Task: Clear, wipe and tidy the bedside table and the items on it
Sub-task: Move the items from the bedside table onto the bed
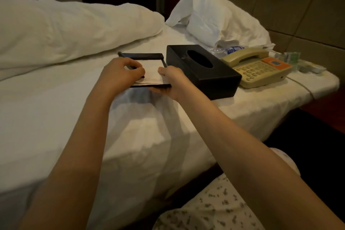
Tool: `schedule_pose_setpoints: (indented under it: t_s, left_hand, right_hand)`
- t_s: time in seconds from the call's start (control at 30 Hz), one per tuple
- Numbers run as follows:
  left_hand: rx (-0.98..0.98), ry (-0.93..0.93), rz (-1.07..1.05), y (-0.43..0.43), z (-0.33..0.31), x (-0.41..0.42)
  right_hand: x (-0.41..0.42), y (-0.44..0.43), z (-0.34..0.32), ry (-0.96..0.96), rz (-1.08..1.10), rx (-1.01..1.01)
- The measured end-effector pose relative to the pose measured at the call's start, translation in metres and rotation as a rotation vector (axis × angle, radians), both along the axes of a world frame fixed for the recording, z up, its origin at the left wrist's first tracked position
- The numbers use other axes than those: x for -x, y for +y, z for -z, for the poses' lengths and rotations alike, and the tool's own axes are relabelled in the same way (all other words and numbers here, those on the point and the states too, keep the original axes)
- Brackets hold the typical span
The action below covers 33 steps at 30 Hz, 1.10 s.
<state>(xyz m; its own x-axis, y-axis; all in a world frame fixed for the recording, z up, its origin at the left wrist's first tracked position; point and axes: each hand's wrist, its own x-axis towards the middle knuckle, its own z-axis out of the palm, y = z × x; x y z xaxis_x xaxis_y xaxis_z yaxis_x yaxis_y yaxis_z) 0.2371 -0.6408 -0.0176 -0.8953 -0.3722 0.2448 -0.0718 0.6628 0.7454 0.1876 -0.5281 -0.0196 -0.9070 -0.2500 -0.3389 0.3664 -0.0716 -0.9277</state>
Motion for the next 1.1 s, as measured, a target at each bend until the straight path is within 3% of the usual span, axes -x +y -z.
schedule_pose_setpoints:
  t_s: [0.3,0.53,0.7,0.93,1.1]
  left_hand:
    - [0.091,-0.146,0.028,0.005,0.037,0.015]
    - [0.249,-0.299,-0.044,0.013,0.041,0.021]
    - [0.328,-0.252,-0.061,0.030,0.035,0.018]
    - [0.317,-0.149,0.042,0.046,0.028,0.023]
    - [0.239,0.029,0.184,0.079,0.015,0.025]
  right_hand:
    - [-0.001,0.006,0.013,-0.072,0.017,-0.268]
    - [0.006,0.011,0.017,0.204,0.029,-0.545]
    - [0.002,0.010,0.018,0.415,-0.041,-0.768]
    - [0.005,0.039,0.003,0.436,0.031,-0.585]
    - [-0.003,0.080,-0.012,0.427,0.147,-0.289]
